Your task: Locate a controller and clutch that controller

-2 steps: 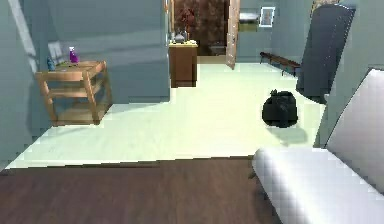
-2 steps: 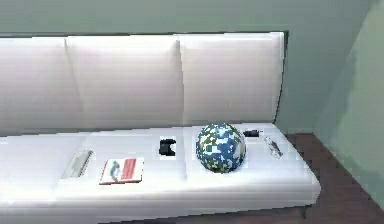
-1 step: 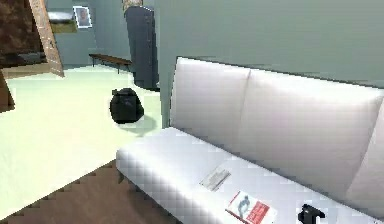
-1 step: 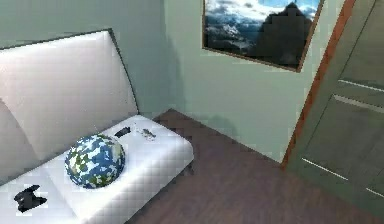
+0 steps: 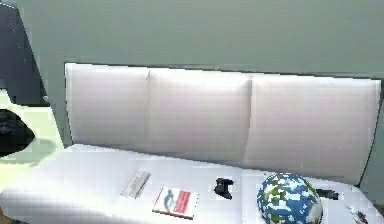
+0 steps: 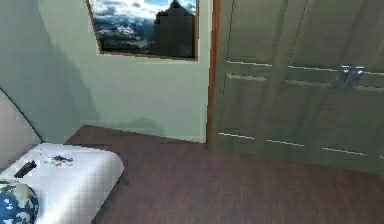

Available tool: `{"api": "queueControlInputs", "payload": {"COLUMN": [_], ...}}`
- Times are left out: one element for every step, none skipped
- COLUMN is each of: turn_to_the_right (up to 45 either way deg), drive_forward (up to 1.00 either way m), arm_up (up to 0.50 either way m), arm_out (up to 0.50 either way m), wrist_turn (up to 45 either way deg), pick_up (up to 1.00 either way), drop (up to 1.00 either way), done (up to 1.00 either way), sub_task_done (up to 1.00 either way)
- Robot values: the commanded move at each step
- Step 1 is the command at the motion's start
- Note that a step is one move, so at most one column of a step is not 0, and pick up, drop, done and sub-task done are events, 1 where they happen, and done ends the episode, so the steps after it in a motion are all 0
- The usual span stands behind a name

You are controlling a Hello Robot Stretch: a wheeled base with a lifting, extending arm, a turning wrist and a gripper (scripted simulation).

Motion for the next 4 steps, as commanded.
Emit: {"api": "queueControlInputs", "payload": {"turn_to_the_right": [0.0,-45.0,-21.0,0.0], "drive_forward": [0.4,0.0,0.0,0.0], "arm_up": [0.0,0.0,0.0,0.5], "arm_out": [0.0,0.0,0.0,0.0], "wrist_turn": [0.0,0.0,0.0,0.0], "pick_up": [0.0,0.0,0.0,0.0], "drop": [0.0,0.0,0.0,0.0], "done": [0.0,0.0,0.0,0.0], "sub_task_done": [0.0,0.0,0.0,0.0]}}
